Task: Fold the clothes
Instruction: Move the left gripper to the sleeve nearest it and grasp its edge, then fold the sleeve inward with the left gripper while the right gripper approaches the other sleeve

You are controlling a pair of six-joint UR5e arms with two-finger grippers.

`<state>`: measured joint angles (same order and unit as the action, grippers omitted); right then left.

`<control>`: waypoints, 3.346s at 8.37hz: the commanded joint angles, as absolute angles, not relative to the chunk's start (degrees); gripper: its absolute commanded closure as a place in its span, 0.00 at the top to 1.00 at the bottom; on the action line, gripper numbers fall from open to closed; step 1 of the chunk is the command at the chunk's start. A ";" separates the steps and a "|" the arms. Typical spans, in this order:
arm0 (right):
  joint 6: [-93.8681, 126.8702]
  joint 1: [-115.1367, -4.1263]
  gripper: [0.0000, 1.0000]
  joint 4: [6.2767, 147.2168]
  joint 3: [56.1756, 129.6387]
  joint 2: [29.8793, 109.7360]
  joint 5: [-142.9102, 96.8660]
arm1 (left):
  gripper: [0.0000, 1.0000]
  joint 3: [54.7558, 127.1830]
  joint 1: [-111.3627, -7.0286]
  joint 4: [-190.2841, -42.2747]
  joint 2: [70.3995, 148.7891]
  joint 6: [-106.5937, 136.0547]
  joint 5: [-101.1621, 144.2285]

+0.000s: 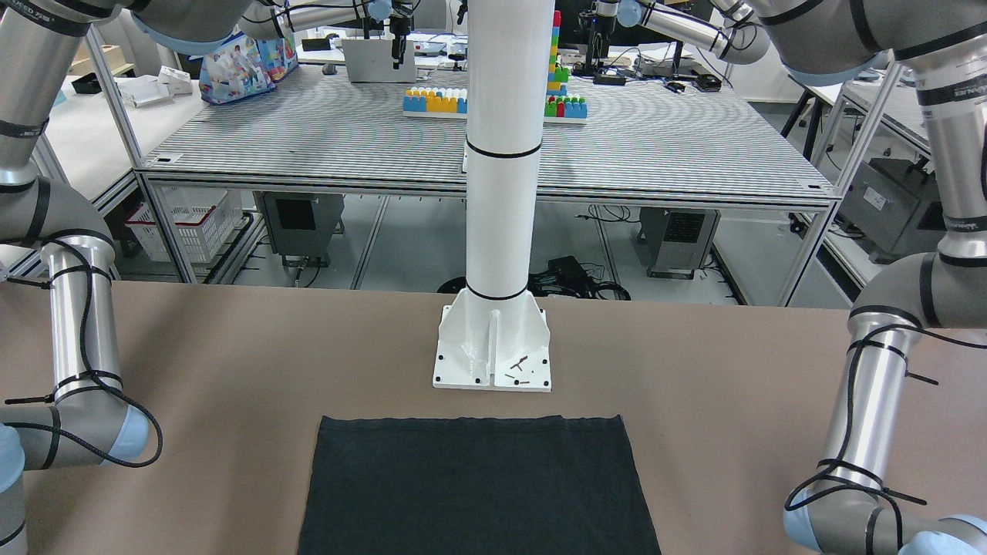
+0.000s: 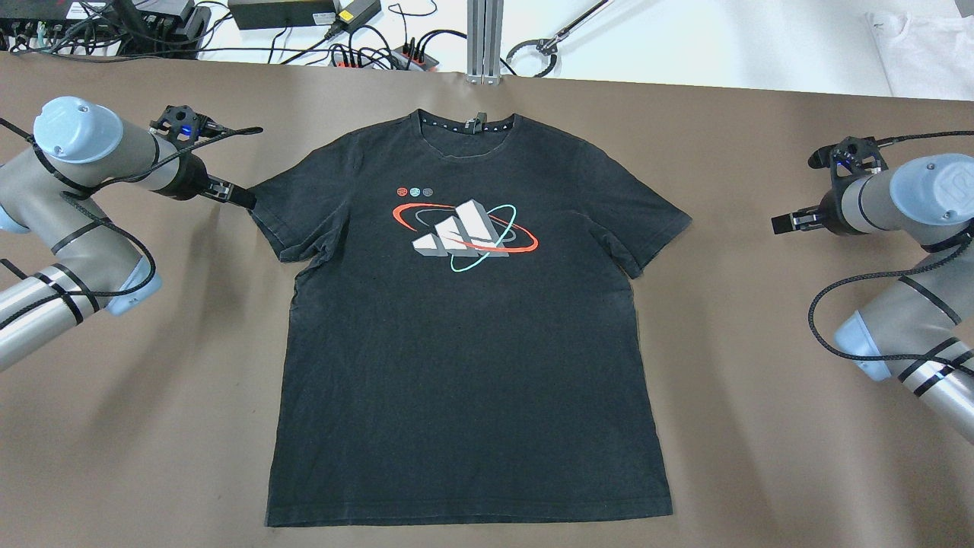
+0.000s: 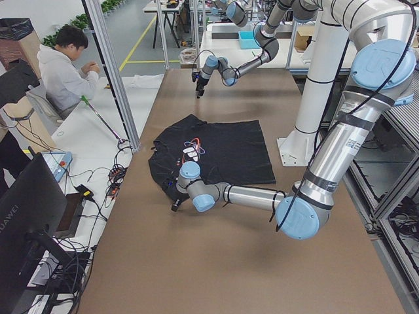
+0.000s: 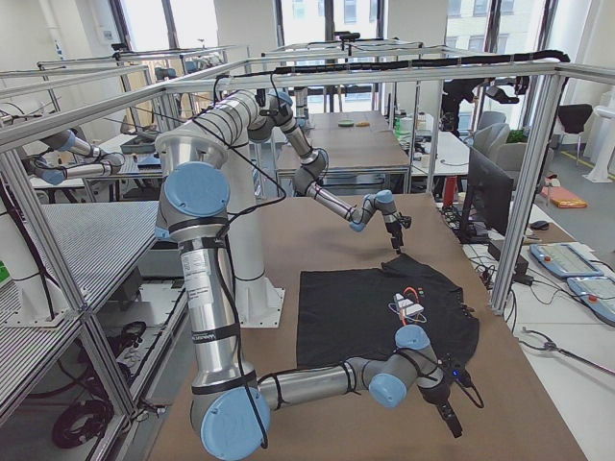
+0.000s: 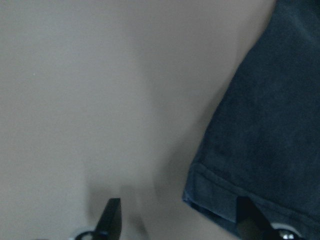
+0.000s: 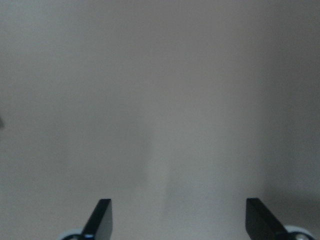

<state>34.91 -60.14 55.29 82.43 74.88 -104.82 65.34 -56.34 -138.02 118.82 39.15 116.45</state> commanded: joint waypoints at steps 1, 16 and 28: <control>34.98 -60.03 0.94 55.28 82.35 74.88 -104.77 | 0.53 64.61 -55.55 -138.08 119.70 39.11 116.11; 34.98 -59.68 0.94 55.28 82.35 74.88 -104.59 | 0.00 72.60 -53.98 -131.95 128.91 63.44 115.76; 35.07 -58.98 0.94 55.46 82.18 74.62 -104.41 | 1.00 65.38 -42.71 -124.27 141.59 74.17 98.17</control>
